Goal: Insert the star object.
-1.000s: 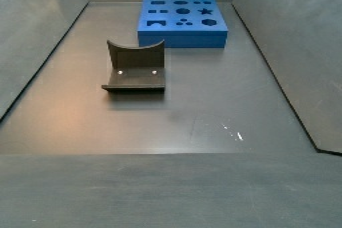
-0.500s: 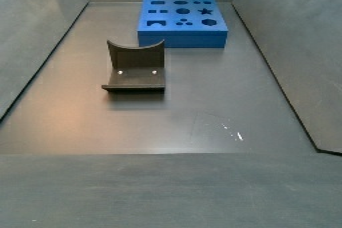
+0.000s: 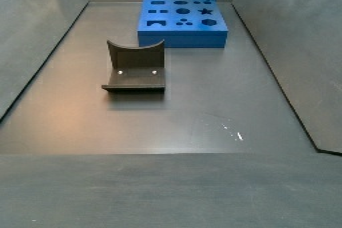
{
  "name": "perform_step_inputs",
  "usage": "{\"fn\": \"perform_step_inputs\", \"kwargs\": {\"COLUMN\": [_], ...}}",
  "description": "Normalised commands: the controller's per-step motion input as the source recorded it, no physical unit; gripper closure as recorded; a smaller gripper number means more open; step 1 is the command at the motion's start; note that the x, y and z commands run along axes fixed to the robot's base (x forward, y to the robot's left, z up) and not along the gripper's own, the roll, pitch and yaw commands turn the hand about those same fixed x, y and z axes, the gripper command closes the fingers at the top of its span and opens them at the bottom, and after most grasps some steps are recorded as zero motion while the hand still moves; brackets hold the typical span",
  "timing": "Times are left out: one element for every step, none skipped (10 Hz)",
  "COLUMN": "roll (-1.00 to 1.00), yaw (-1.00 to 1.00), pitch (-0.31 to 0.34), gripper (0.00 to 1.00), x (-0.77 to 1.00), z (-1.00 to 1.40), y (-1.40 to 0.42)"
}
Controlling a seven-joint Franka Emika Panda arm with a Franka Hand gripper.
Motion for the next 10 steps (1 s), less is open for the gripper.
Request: {"fn": "perform_step_inputs", "kwargs": {"roll": [0.0,0.03,0.04,0.07,0.05,0.06,0.07,0.05,0.0,0.0], "yaw": [-0.11,-0.08,-0.07,-0.04,-0.11,-0.21,-0.18,-0.19,-0.38,-0.56], "pitch": [-0.049,-0.02,-0.011,0.0,0.0,0.0,0.0,0.0,0.0,0.0], "gripper": [1.0,1.0,1.0,1.0,1.0,1.0,1.0,1.0,1.0,1.0], "x": [0.0,0.0,0.0,0.0,-0.04,0.0,0.07,0.14,0.15,0.16], "z": [-0.67,-0.61,-0.57,-0.51,-0.47,-0.49,-0.55,-0.53,-0.47,-0.47], "y": [-0.08,-0.09,-0.06,-0.03,-0.01,-0.02,-0.05,-0.05,-0.09,-0.11]}}
